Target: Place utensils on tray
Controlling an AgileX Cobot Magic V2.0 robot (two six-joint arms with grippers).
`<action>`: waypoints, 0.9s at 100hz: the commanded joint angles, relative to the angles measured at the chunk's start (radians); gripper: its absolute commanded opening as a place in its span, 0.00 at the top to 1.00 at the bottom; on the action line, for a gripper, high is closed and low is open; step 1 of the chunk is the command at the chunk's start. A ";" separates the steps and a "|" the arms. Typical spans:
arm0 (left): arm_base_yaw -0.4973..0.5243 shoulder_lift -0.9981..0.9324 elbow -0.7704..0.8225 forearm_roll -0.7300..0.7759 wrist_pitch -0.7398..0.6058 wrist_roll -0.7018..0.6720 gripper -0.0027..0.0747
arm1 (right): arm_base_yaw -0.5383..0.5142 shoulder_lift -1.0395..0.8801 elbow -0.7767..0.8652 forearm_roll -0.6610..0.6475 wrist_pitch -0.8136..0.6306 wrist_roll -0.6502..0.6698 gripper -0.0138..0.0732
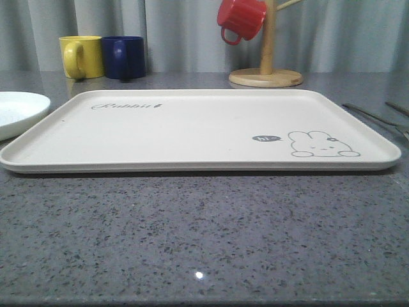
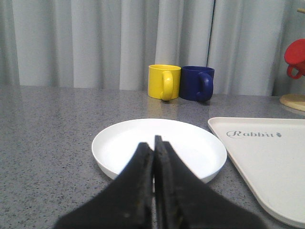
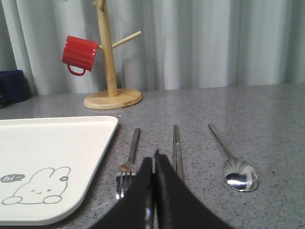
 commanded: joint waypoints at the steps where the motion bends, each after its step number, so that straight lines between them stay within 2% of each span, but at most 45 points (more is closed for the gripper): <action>1: 0.000 -0.034 0.029 -0.006 -0.081 -0.008 0.99 | -0.005 -0.018 0.003 0.000 -0.080 -0.006 0.92; 44: 0.000 -0.034 0.025 -0.006 -0.083 -0.008 0.99 | -0.005 -0.018 0.003 0.000 -0.080 -0.006 0.92; 63: 0.000 -0.034 -0.028 -0.006 -0.069 -0.008 0.99 | -0.005 -0.018 0.003 0.000 -0.080 -0.006 0.92; 73: 0.000 -0.025 -0.101 -0.006 -0.009 -0.008 0.99 | -0.005 -0.018 0.003 0.000 -0.080 -0.006 0.92; 90: 0.000 0.059 -0.282 -0.006 0.178 -0.008 0.99 | -0.005 -0.018 0.003 0.000 -0.080 -0.006 0.92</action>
